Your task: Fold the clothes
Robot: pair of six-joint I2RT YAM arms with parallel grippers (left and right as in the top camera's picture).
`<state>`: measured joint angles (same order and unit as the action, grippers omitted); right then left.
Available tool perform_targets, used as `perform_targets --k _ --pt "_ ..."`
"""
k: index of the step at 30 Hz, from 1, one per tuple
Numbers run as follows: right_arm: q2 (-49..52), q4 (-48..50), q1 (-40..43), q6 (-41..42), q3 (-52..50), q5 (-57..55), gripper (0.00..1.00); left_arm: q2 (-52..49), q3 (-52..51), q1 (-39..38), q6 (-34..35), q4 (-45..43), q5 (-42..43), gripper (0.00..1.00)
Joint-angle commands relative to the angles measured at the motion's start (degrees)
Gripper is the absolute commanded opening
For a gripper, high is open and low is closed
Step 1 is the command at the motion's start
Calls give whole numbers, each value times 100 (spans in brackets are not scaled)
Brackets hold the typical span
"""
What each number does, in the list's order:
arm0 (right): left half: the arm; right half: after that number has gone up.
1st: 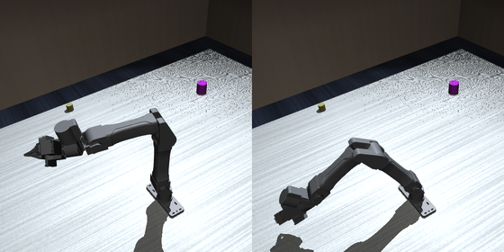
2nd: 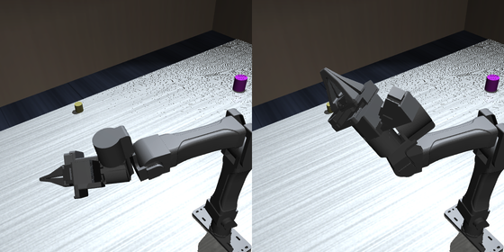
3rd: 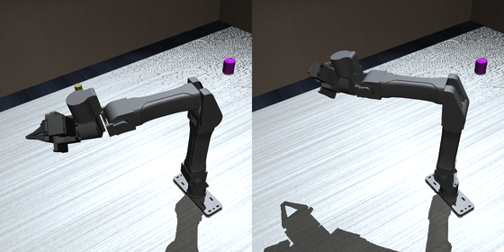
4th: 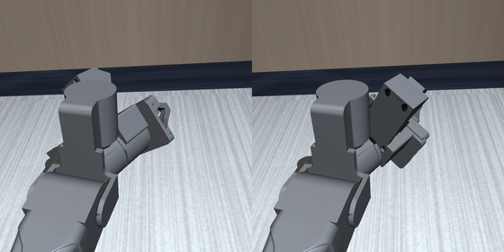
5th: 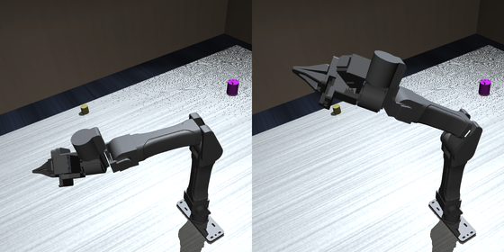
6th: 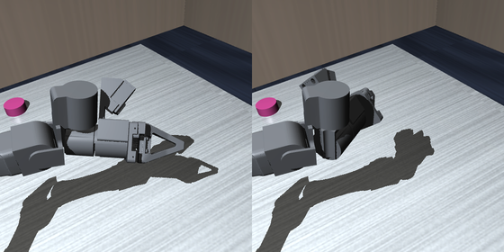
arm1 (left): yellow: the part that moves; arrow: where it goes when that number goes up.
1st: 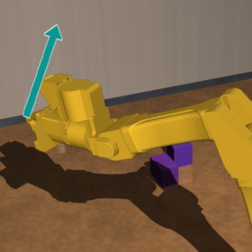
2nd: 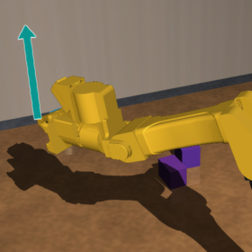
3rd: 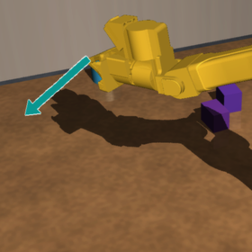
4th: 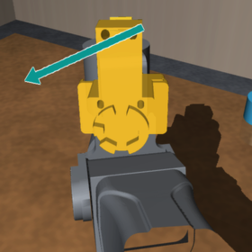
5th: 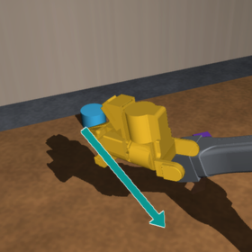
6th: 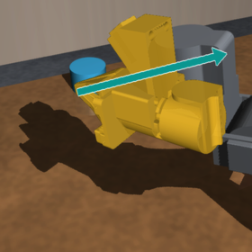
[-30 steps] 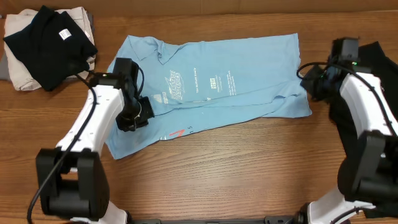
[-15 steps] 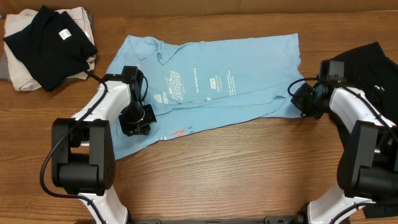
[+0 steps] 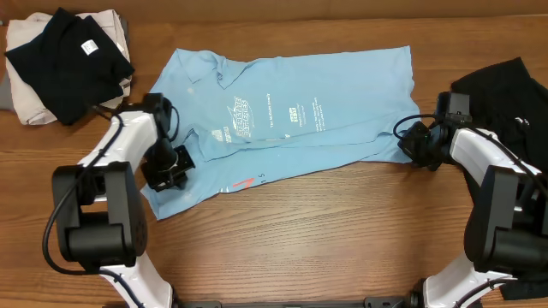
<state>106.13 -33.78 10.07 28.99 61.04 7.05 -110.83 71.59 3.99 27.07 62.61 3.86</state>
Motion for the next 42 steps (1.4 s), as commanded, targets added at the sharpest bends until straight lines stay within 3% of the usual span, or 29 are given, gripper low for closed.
perform_targets --k 1,7,16,24,31,42 --pt "13 -341 50 225 7 -455 4 -50 -20 289 138 37 -136 4" --pt "-251 -1056 68 474 291 -1058 4 -50 -20 734 199 7 -146 4" --pt "-1241 -1611 37 584 398 -1106 4 138 286 1005 203 15 -149 4" --pt "-1471 -1574 37 553 391 -1080 4 708 625 107 -927 -271 675 4" --pt "-1401 -1152 -33 490 267 -881 4 240 566 -826 -669 -450 601 4" --pt "-643 -1088 -37 361 267 -673 4 -699 566 -748 -566 -378 503 4"
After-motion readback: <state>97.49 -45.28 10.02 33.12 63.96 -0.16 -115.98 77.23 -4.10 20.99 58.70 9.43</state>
